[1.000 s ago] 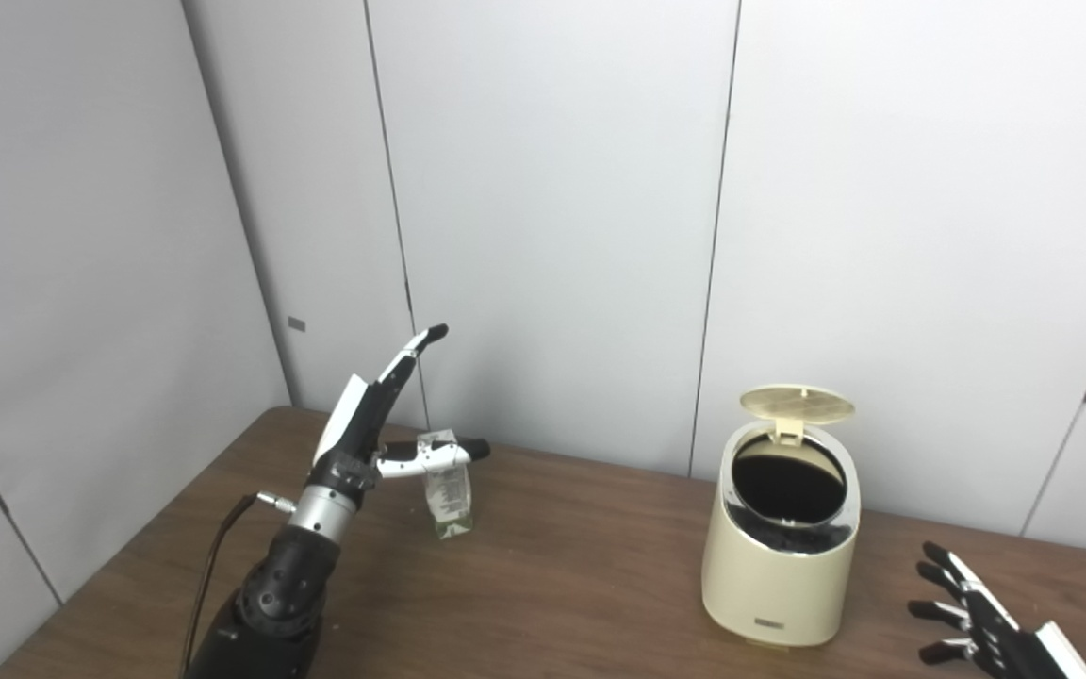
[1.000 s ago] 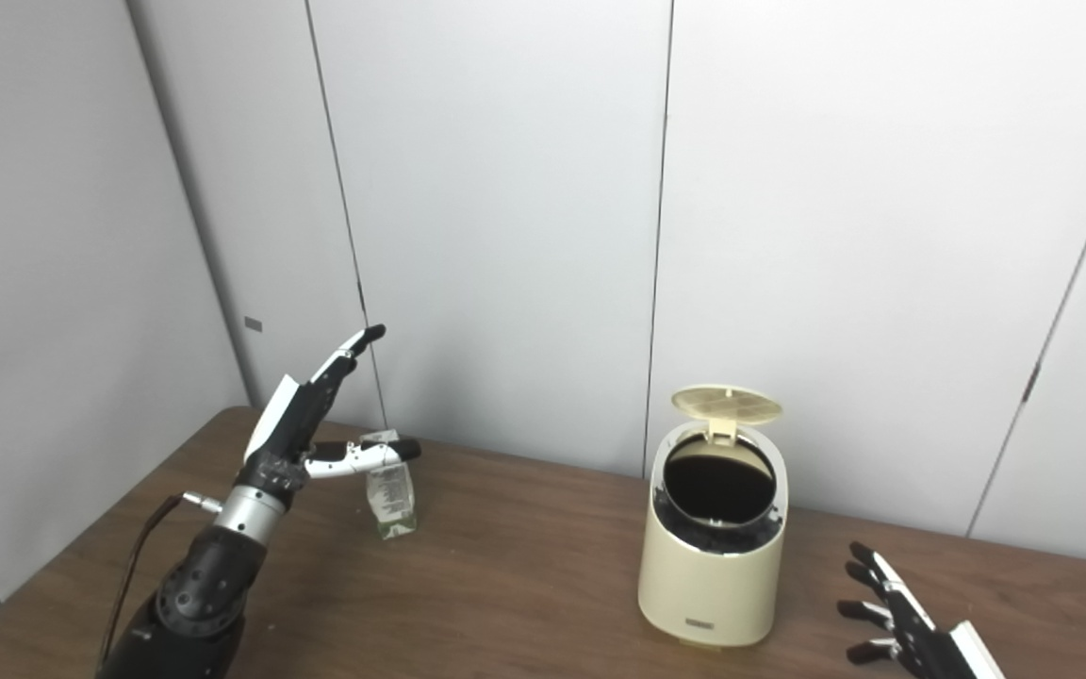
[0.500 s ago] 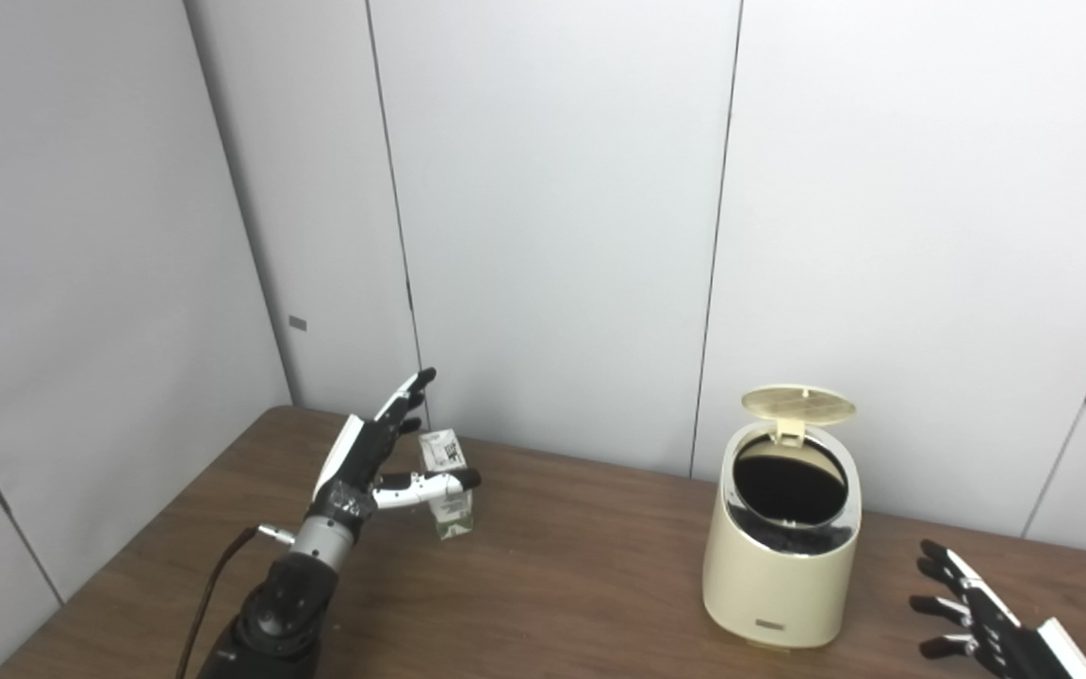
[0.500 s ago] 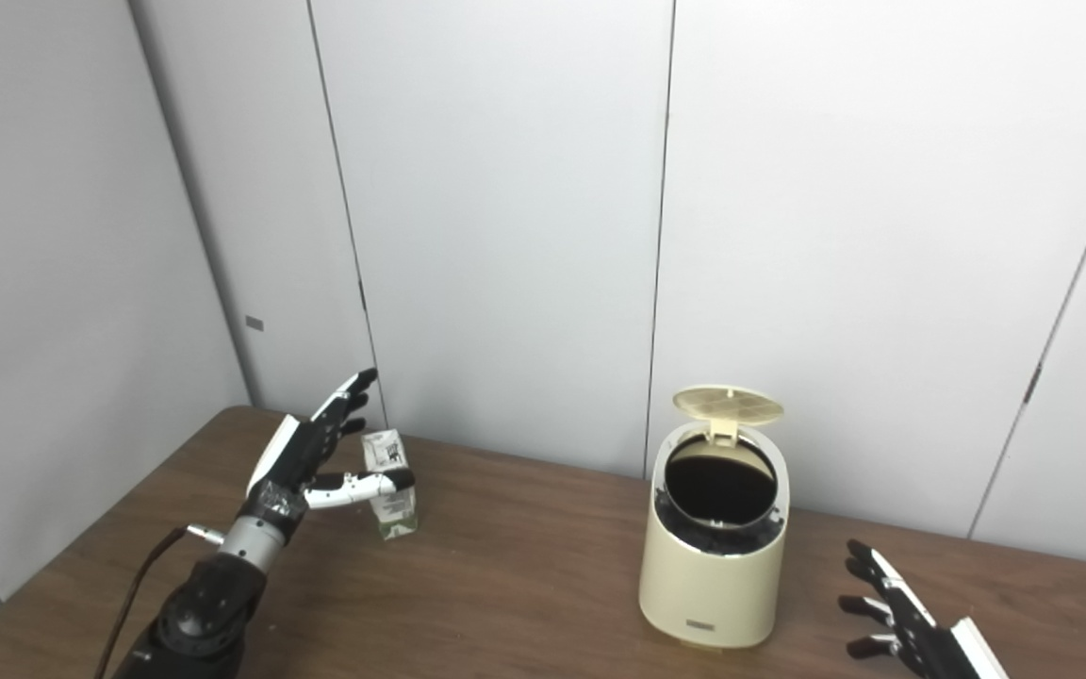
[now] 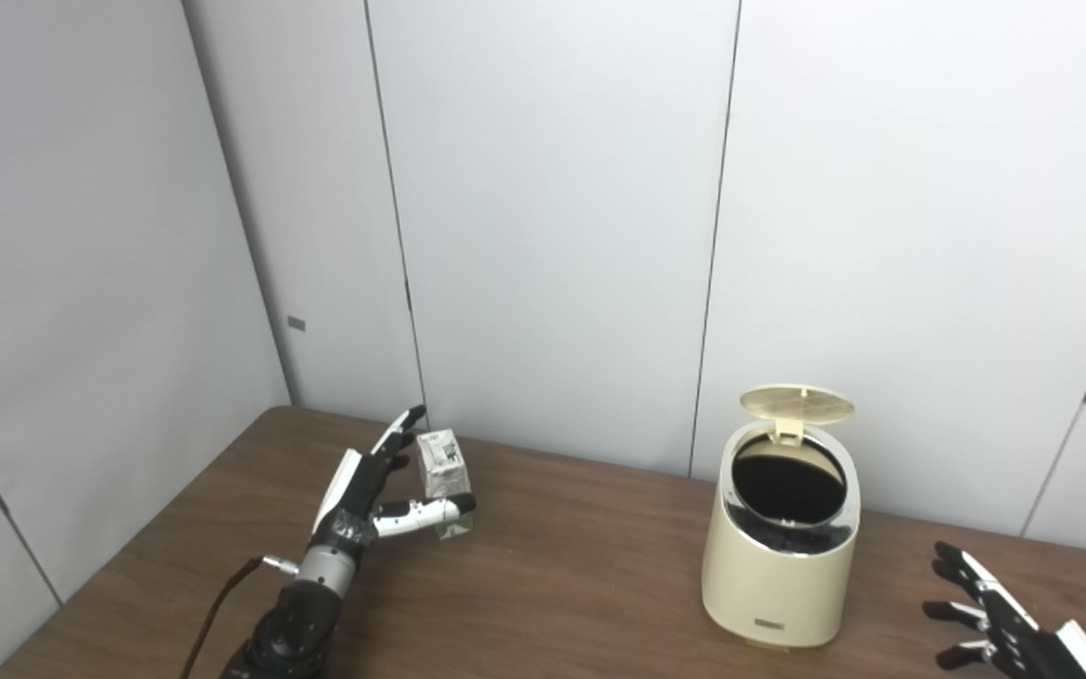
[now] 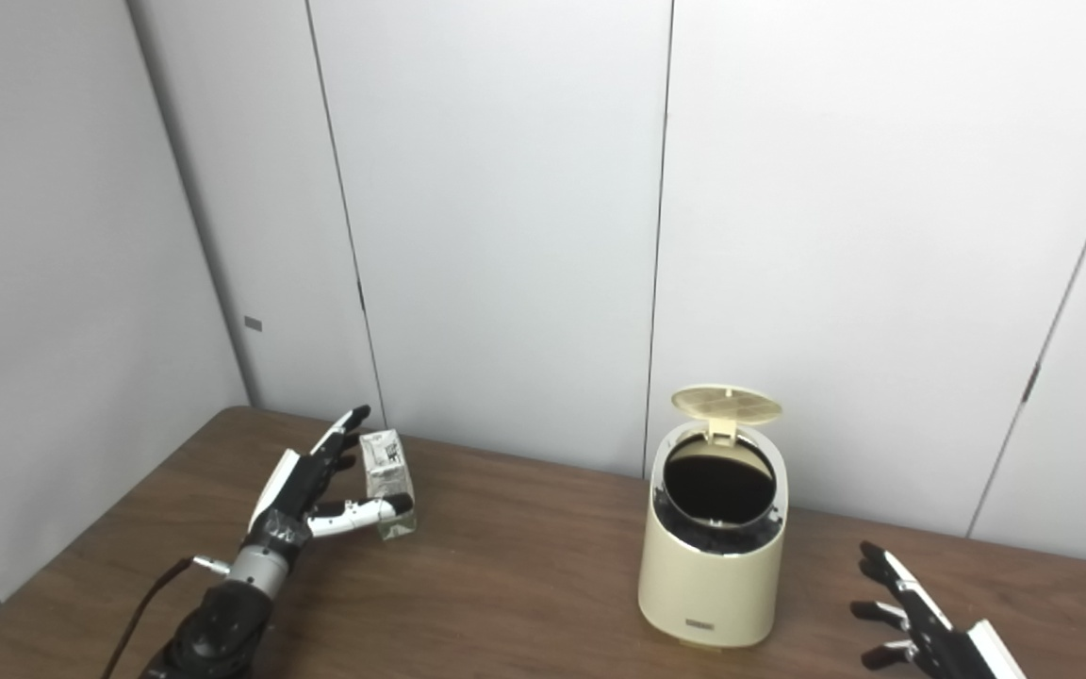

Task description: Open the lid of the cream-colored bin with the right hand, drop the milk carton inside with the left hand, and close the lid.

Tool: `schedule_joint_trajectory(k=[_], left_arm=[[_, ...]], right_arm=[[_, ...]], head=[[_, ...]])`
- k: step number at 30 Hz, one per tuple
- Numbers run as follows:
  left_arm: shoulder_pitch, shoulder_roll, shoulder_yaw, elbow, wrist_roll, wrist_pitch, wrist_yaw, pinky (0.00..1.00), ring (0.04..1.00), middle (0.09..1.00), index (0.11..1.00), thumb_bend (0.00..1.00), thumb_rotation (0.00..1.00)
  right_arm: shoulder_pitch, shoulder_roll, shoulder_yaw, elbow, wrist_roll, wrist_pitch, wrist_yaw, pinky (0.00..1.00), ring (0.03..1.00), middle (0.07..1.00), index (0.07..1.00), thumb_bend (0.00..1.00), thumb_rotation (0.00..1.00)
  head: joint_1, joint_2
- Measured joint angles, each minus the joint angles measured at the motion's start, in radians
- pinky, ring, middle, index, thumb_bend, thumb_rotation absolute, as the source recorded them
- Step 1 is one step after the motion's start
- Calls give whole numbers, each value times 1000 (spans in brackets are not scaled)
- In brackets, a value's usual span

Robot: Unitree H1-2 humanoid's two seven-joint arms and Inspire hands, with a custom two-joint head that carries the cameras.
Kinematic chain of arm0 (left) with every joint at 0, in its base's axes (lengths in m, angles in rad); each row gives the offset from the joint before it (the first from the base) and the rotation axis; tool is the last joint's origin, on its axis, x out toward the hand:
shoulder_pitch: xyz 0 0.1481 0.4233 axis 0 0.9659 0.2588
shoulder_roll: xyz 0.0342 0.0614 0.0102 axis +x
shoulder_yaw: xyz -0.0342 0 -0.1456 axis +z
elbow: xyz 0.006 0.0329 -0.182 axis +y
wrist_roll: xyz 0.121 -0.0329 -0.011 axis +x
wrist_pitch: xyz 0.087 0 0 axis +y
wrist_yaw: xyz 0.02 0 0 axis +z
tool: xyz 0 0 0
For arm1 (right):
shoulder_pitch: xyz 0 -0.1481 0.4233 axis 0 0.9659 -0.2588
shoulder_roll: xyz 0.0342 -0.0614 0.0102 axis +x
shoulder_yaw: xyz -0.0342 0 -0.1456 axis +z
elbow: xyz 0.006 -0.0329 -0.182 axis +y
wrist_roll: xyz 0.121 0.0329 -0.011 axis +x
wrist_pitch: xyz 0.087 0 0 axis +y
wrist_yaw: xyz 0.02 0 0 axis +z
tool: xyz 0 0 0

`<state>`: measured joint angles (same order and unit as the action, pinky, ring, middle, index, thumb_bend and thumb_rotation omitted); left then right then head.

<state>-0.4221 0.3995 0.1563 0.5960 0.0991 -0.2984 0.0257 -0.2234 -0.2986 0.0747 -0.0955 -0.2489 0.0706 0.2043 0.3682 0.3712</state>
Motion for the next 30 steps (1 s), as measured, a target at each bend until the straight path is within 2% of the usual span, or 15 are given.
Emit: schedule_joint_trajectory(k=[3, 7, 10, 13, 19, 23, 26, 27, 28, 30], left_arm=[[1, -8, 2, 12, -17, 0, -2, 903, 944, 975, 1000, 905, 264], [-1, -19, 11, 31, -61, 1, -8, 813, 899, 936, 985, 867, 235], [-1, -25, 10, 35, -64, 4, -6, 789, 852, 889, 955, 841, 227], [-3, -25, 8, 36, -64, 8, -2, 765, 819, 848, 930, 844, 227], [-17, -29, 8, 49, -66, 14, 14, 694, 756, 781, 878, 844, 208], [-30, -41, 17, 70, -76, 15, 40, 596, 643, 685, 746, 833, 158], [-56, -59, 16, 112, -39, 1, 127, 463, 531, 572, 620, 778, 92], [-64, -63, 14, 125, -21, -5, 155, 413, 484, 501, 559, 626, 37], [-75, -67, 10, 148, -7, -17, 188, 380, 451, 473, 527, 564, 15], [-87, -70, 3, 173, 14, -35, 221, 362, 434, 461, 508, 533, 3]], right_arm=[[3, -1, 0, -1, -9, 0, 0, 675, 833, 921, 930, 790, 150], [9, -1, 0, -8, -20, 0, 0, 711, 847, 920, 924, 790, 156], [18, -1, -2, -15, -9, 2, 4, 709, 849, 942, 939, 767, 60], [27, -2, -5, -21, 4, 5, 9, 701, 842, 947, 944, 760, 38], [32, -15, -4, -89, 1, 90, 28, 696, 846, 951, 944, 755, 44], [37, -21, -3, -107, 0, 120, 32, 666, 831, 949, 942, 742, 12], [45, -21, -3, -110, 2, 124, 34, 643, 820, 949, 941, 732, 1], [46, -21, -2, -111, 2, 127, 35, 650, 819, 949, 940, 729, 5], [49, -22, -3, -117, 2, 132, 36, 658, 819, 949, 939, 730, 12], [52, -23, -2, -124, 2, 138, 38, 662, 819, 948, 938, 730, 18]], head=[[-8, 5], [-11, 6], [-18, 12], [-18, 12], [-26, 17], [-29, 20], [-31, 20], [-29, 20], [-28, 21], [-28, 23]])
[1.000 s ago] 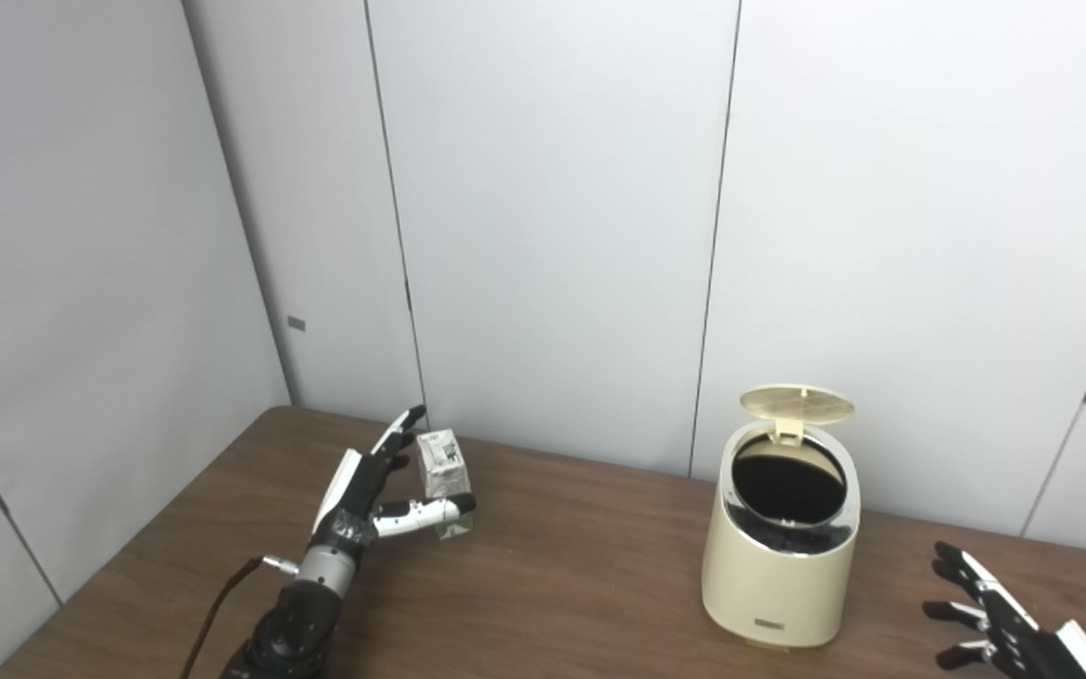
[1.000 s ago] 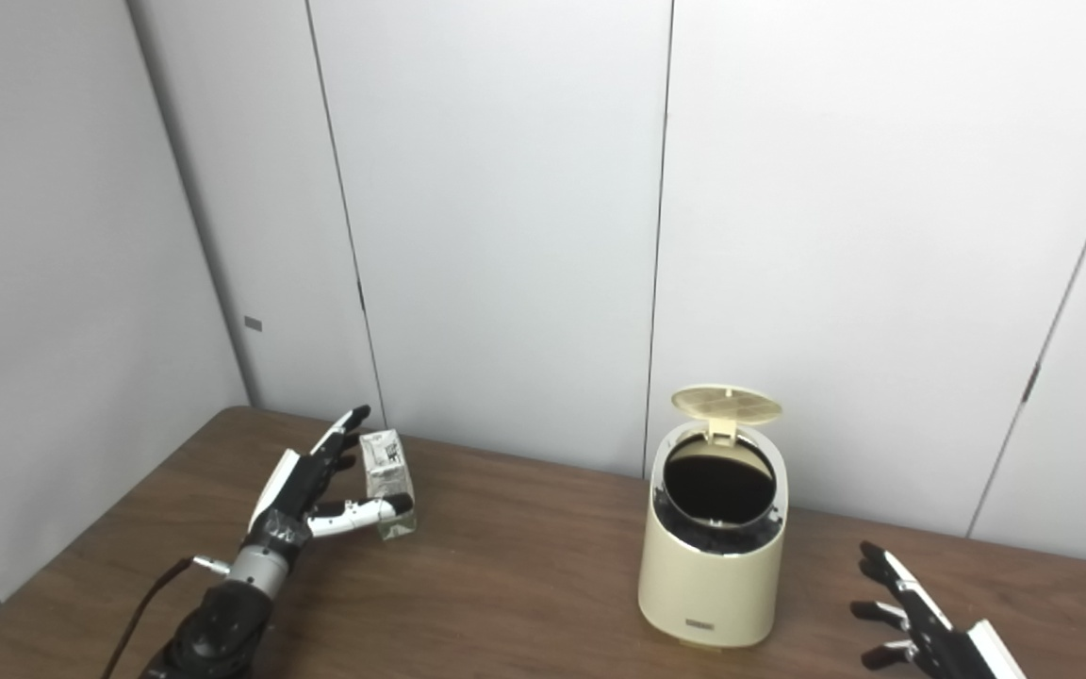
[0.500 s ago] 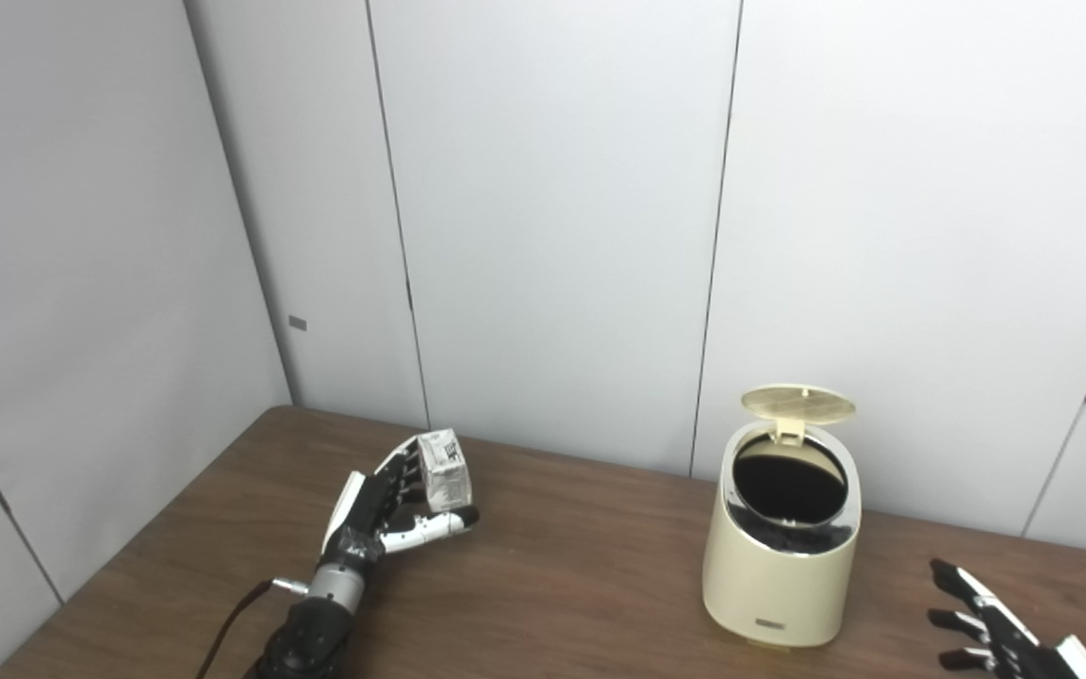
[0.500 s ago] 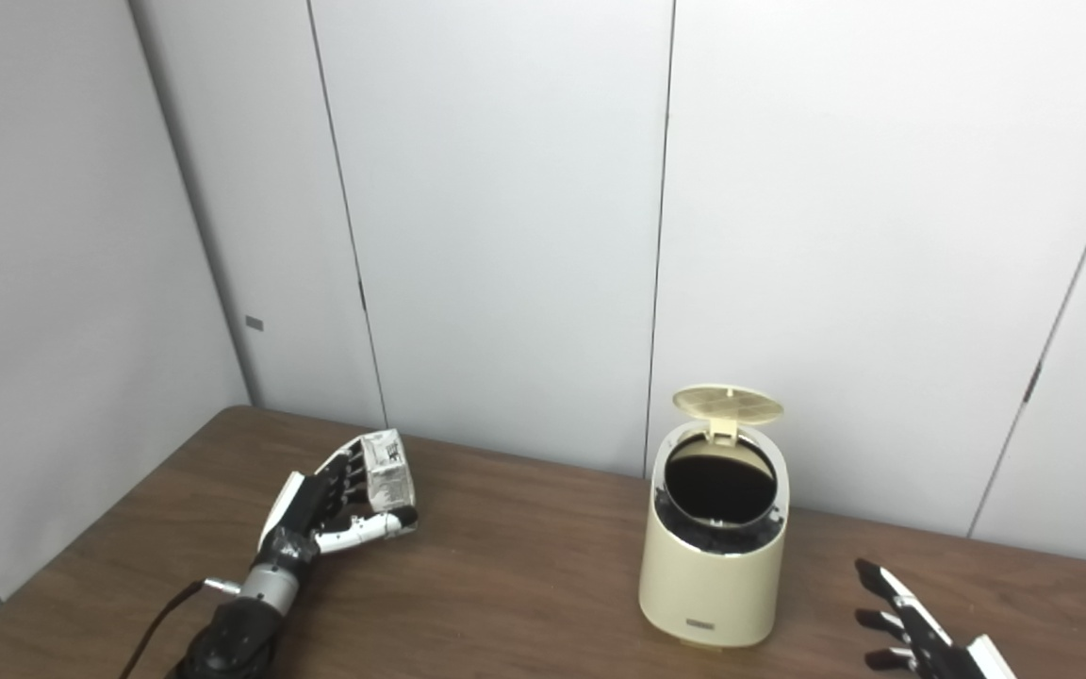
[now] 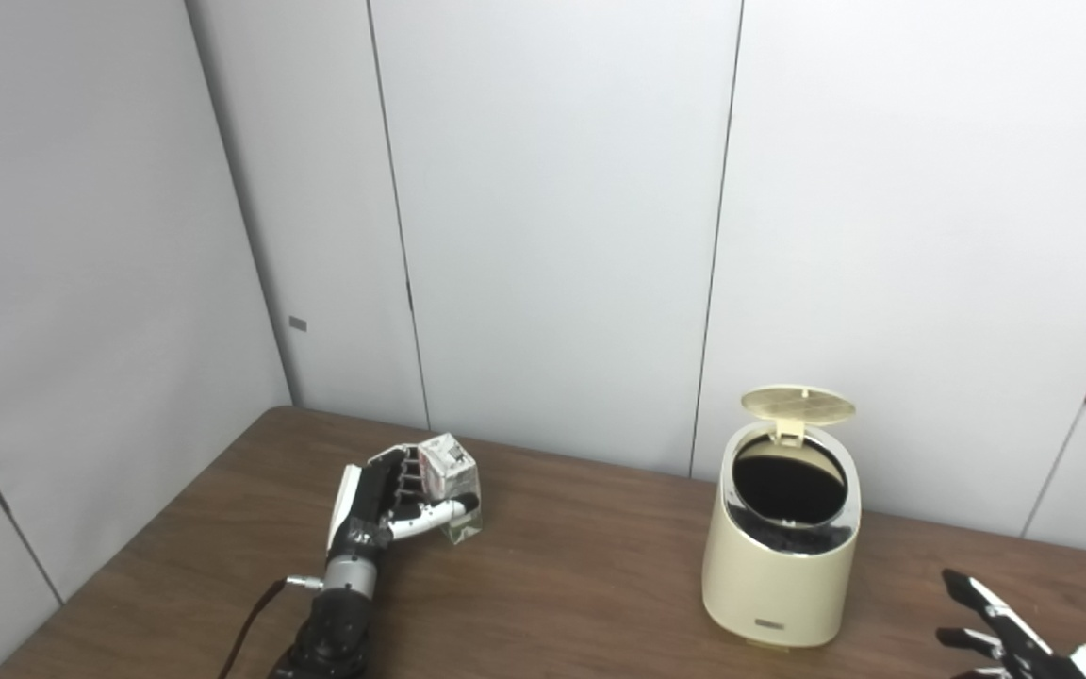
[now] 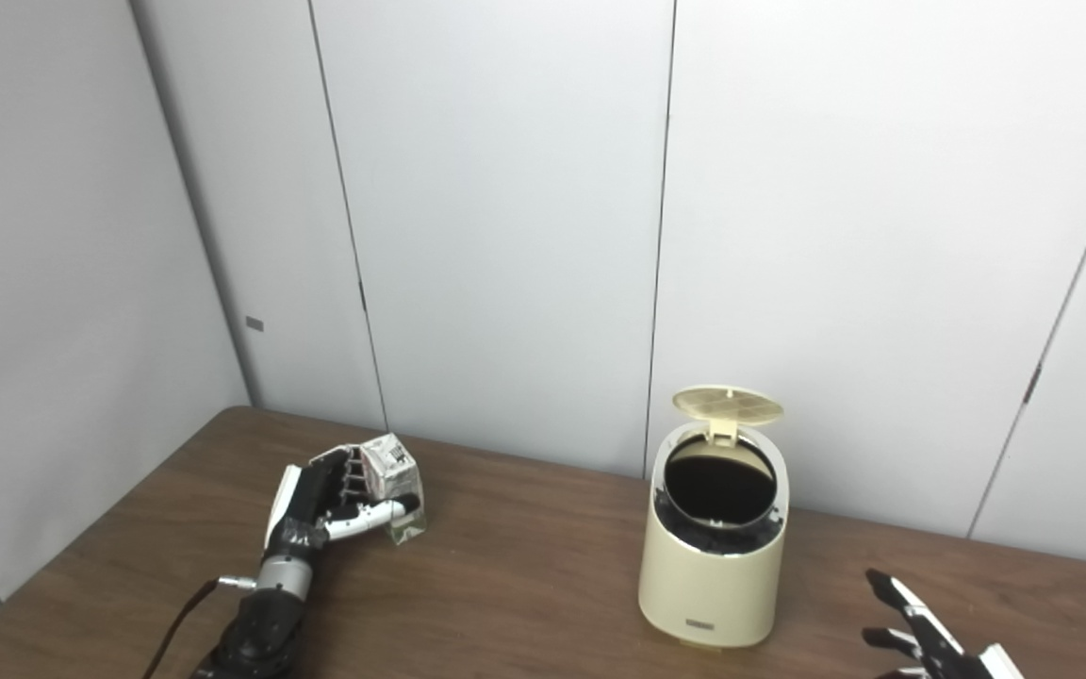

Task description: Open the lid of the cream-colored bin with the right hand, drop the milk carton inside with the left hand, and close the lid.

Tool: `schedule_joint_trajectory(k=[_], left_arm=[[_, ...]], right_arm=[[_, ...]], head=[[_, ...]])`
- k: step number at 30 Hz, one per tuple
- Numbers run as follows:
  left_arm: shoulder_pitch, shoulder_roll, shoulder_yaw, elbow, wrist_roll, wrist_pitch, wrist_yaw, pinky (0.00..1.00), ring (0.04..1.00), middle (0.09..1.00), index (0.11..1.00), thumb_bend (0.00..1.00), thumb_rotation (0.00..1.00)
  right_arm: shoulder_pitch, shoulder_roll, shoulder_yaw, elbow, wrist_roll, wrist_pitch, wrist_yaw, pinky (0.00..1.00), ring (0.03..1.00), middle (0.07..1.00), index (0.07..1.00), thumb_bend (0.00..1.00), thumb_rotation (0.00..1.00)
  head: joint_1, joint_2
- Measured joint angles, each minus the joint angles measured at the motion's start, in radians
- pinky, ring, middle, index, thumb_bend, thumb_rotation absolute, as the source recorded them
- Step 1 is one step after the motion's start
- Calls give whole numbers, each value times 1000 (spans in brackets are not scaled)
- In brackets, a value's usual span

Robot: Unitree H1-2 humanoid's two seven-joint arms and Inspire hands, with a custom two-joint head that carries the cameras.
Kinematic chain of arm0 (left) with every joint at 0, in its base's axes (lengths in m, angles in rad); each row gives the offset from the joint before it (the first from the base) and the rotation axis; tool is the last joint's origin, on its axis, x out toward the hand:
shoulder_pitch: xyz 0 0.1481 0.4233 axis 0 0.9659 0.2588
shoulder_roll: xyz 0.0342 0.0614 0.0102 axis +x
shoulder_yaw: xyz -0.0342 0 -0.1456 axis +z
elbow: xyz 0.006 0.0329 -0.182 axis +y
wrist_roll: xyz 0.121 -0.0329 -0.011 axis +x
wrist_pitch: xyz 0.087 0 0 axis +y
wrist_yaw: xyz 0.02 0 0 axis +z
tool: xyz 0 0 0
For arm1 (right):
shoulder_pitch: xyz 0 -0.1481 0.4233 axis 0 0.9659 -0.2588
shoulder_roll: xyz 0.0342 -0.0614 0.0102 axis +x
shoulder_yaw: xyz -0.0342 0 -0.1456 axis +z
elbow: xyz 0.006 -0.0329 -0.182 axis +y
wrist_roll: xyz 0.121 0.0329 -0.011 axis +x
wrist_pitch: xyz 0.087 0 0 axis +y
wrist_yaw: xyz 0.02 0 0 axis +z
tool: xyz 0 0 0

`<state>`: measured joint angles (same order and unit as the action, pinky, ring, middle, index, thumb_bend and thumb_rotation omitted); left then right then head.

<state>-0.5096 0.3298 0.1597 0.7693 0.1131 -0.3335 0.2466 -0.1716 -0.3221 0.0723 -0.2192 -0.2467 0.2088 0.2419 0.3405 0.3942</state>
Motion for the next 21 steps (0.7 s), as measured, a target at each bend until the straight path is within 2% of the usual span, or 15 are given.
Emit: schedule_joint_trajectory(k=[4, 11, 15, 21], left_arm=[[-3, -3, -12, 3, 15, -6, 21, 363, 429, 469, 495, 521, 0], [-5, -4, -17, 3, 25, -6, 23, 335, 407, 465, 494, 521, 0], [-2, -5, -20, -5, 29, -5, 24, 352, 421, 470, 492, 521, 0], [51, -22, -36, -123, 32, 9, 2, 361, 426, 465, 498, 520, 0]], right_arm=[[3, -1, -1, -1, 2, 3, 1, 669, 816, 937, 926, 734, 1], [5, -1, -2, 0, 8, -3, 0, 680, 808, 930, 916, 734, 0], [5, 0, -2, 1, 8, -10, -1, 683, 816, 934, 916, 727, 0], [3, 1, 0, 1, 5, -5, -1, 670, 830, 943, 924, 717, 0]], head=[[3, 2], [3, 2], [2, 3], [-47, 8]])
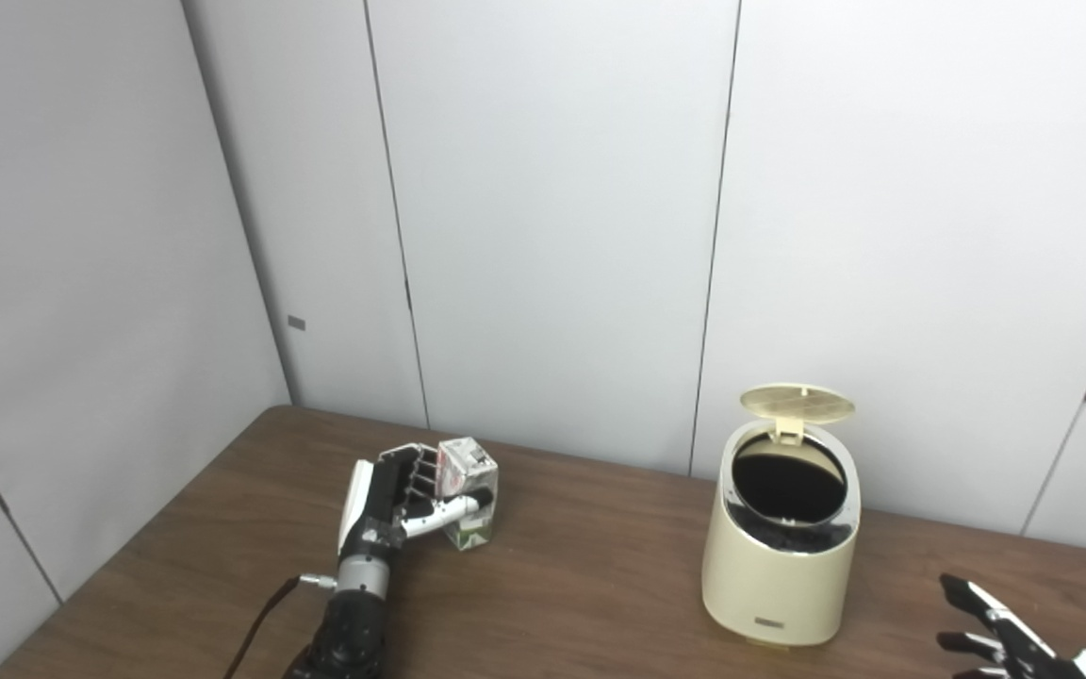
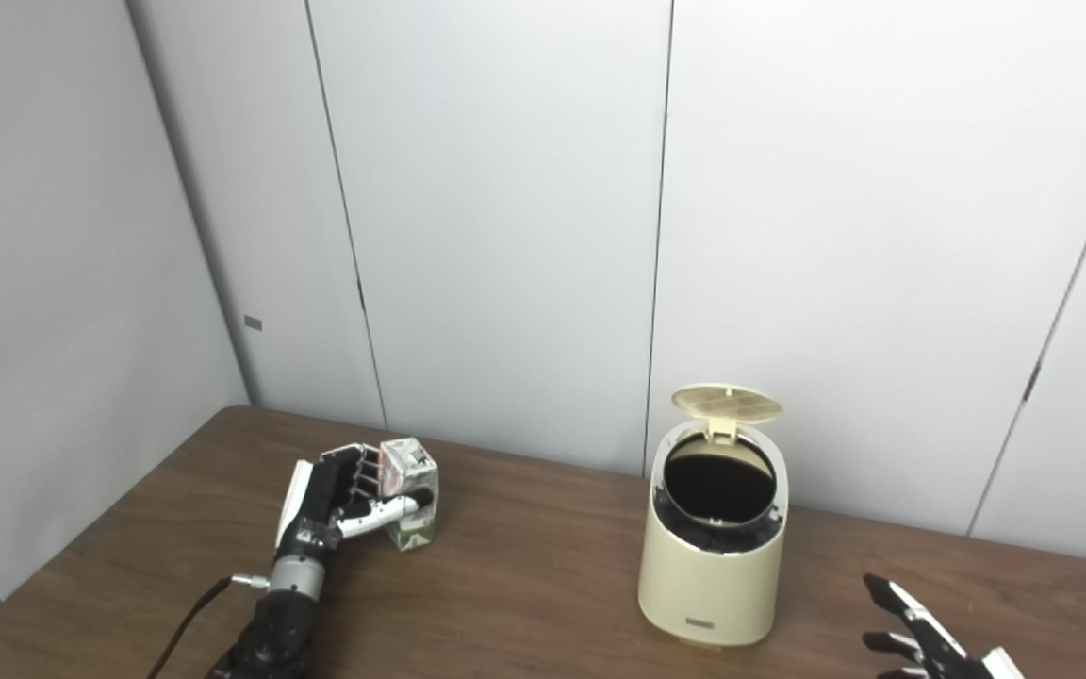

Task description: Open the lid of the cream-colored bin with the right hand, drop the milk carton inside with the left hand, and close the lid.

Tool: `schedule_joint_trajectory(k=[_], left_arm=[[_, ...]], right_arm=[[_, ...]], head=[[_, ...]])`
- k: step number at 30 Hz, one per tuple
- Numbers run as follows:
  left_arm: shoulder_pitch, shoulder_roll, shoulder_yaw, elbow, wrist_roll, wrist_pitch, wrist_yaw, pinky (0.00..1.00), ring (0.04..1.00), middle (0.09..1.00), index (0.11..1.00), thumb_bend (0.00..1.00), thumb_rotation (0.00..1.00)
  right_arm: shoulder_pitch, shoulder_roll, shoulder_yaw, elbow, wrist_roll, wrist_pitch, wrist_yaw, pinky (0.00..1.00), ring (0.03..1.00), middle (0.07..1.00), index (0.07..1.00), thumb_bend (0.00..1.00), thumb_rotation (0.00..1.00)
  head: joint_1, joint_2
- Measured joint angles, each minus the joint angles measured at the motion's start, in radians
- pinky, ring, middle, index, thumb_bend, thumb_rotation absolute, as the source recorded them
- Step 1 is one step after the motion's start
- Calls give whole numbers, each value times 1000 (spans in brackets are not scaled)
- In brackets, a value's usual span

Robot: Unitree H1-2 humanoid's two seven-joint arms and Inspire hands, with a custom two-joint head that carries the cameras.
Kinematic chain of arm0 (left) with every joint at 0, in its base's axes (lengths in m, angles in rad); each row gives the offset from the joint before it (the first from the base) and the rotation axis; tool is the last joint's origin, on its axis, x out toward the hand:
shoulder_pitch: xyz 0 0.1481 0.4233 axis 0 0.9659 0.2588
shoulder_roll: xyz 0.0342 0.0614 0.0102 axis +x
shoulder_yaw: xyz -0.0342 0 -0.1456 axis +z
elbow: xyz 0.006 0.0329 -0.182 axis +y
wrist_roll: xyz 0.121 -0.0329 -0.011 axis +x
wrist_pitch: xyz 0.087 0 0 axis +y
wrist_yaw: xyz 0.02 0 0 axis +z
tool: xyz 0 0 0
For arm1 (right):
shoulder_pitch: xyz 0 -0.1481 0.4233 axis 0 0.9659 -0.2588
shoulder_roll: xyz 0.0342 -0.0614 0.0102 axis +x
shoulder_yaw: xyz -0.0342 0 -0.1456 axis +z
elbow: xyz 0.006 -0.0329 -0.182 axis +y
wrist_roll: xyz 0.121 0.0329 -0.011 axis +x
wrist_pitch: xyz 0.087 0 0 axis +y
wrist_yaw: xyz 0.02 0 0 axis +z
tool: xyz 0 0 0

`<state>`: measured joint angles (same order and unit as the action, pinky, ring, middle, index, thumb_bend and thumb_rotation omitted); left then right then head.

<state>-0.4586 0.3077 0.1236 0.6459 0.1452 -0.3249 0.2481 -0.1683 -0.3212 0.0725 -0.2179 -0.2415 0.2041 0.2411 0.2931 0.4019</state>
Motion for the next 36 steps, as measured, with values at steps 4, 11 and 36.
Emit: schedule_joint_trajectory(k=[4, 11, 36], left_arm=[[26, -12, -16, -101, 7, 32, -34, 374, 439, 470, 498, 520, 0], [39, -29, -20, -334, -5, 58, -80, 413, 467, 476, 502, 519, 0], [-26, -289, -77, -584, -20, 186, -128, 420, 474, 481, 497, 520, 0]], right_arm=[[-9, 5, 6, 0, -16, 19, -1, 713, 835, 926, 918, 733, 4], [-29, 13, 14, 47, -48, -22, -37, 673, 810, 897, 891, 764, 32], [-56, 33, 16, 158, -52, -133, -79, 663, 822, 902, 880, 789, 194]], head=[[-29, 2], [-75, 8], [-207, 26]])
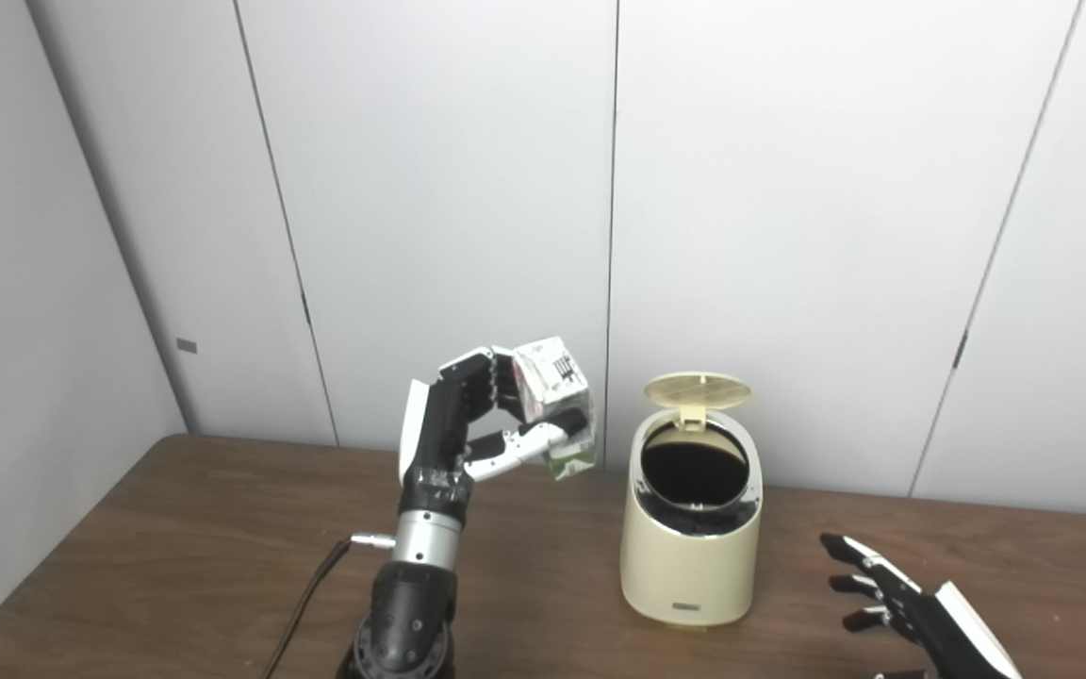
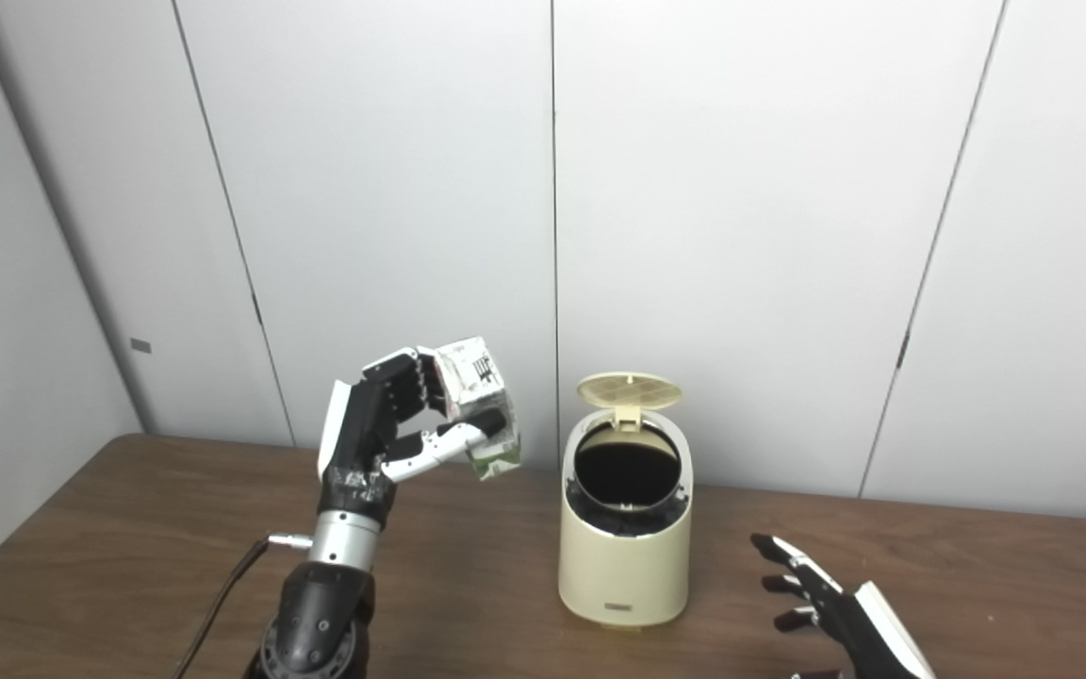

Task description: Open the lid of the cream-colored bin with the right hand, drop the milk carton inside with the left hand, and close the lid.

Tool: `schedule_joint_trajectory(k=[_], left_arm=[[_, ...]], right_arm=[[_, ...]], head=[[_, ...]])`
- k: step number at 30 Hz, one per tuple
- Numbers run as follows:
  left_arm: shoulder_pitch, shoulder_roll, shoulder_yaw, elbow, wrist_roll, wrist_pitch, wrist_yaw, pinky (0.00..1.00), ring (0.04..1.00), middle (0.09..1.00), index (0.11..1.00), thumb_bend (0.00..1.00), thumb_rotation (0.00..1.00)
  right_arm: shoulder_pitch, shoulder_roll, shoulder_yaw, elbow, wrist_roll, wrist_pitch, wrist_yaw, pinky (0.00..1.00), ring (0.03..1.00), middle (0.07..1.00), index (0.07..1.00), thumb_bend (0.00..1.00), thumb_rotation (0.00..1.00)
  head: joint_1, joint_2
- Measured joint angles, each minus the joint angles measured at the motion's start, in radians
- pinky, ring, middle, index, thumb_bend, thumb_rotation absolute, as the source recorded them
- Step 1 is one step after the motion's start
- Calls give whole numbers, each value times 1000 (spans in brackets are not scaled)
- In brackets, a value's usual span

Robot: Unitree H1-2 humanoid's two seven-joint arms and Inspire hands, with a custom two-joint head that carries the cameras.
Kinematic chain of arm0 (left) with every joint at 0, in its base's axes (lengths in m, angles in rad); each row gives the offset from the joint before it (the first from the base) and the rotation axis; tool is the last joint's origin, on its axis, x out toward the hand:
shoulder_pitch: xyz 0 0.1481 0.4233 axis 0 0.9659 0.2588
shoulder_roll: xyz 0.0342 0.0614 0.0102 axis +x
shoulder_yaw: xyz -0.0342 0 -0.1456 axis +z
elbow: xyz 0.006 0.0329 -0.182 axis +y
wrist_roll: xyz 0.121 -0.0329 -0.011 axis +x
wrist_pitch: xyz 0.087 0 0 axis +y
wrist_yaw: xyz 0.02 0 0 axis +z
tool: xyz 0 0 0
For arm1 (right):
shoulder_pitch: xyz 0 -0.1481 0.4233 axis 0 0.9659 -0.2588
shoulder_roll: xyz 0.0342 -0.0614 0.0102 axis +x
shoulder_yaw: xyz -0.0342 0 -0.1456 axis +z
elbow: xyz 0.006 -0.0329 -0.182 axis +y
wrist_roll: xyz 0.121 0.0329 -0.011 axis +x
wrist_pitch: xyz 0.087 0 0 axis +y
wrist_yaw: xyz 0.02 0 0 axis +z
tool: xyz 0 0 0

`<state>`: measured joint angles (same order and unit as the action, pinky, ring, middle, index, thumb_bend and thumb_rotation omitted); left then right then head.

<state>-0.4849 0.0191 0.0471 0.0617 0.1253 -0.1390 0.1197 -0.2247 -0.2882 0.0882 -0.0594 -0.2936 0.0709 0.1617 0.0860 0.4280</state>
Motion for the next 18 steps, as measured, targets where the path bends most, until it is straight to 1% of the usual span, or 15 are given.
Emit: schedule_joint_trajectory(k=[2, 7, 11, 16, 18], left_arm=[[-1, -16, -10, 6, 19, -2, 8, 417, 474, 482, 497, 520, 0], [-4, -50, -25, 13, 28, -2, 24, 404, 469, 485, 493, 520, 0], [-19, -68, -31, 18, 29, -2, 32, 397, 465, 483, 493, 521, 0], [-27, -92, -46, 40, 30, -4, 37, 401, 477, 484, 494, 521, 0], [-27, -99, -51, 49, 30, -4, 37, 412, 493, 486, 493, 520, 0]], right_arm=[[-1, 0, 0, 0, -2, 0, 0, 656, 818, 902, 881, 791, 216], [-1, 0, 3, 0, -6, 2, 0, 670, 827, 901, 879, 801, 224], [-6, 4, 4, 0, -6, 3, 0, 660, 832, 907, 881, 800, 223], [-7, 10, 9, -1, -19, 5, 0, 652, 829, 908, 885, 800, 249], [-7, 13, 9, -1, -23, 5, 0, 673, 835, 904, 882, 804, 245]], head=[[-6, 2], [-22, 5], [-28, 8], [-34, 12], [-37, 12]])
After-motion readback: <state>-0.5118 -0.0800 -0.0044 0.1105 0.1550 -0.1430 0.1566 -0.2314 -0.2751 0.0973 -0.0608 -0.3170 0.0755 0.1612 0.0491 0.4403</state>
